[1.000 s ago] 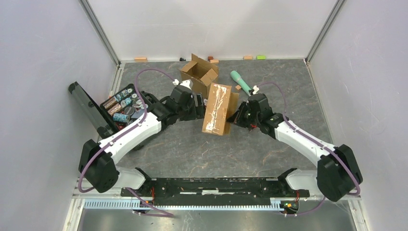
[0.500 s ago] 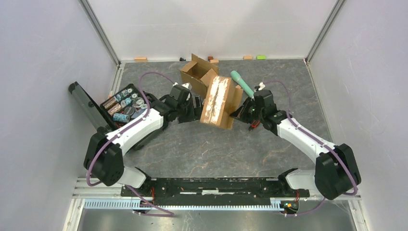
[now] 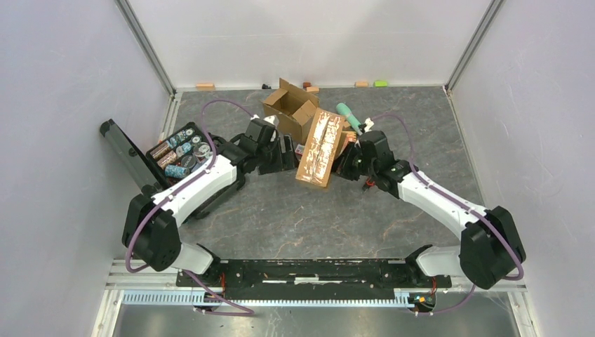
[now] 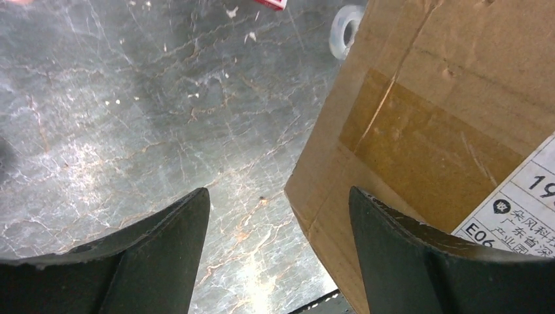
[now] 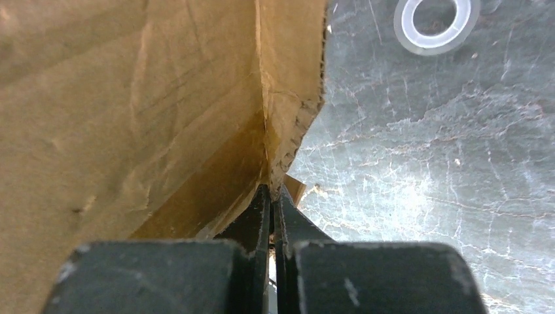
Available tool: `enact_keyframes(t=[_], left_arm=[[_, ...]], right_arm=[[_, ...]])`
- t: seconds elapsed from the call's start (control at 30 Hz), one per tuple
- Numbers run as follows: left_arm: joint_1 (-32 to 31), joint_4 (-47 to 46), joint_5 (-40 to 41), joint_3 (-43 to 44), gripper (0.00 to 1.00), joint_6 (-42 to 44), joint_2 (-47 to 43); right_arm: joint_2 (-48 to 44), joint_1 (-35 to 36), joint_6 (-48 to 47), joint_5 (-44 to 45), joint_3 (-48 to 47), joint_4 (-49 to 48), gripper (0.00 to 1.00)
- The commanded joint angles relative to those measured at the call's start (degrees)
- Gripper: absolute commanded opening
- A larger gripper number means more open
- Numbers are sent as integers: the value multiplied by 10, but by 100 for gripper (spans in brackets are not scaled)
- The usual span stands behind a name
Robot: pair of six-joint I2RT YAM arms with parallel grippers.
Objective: Unpack the express box
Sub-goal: Pour the product into the express box, then place the express box at the center of the board.
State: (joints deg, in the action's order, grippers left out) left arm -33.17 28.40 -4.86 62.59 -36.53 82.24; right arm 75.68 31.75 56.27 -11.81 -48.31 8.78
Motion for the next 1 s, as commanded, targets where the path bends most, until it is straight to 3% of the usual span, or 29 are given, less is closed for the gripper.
enact_keyframes(t=[0.0, 0.17, 0.47, 0.6, 0.7, 0.8, 0.97], left_arm=[[5, 0, -9, 38, 85, 30, -21], [58, 13, -3, 12, 85, 52, -54], [76, 37, 36, -45, 86, 75, -125], [79, 42, 46, -66, 86, 78, -152], [79, 44, 46, -70, 86, 76, -166], [79, 49, 44, -69, 86, 78, -175], [79, 63, 44, -61, 87, 84, -188]], right_arm=[[-33, -34, -19, 3, -41, -10, 0], [-59, -32, -83, 53, -39, 40, 0], [-133, -31, -179, 9, 40, 97, 0], [-164, -18, -225, 10, 22, 141, 0], [-160, 29, -273, 53, -33, 194, 0], [-131, 111, -314, 150, -99, 263, 0], [-84, 226, -305, 262, -132, 309, 0]])
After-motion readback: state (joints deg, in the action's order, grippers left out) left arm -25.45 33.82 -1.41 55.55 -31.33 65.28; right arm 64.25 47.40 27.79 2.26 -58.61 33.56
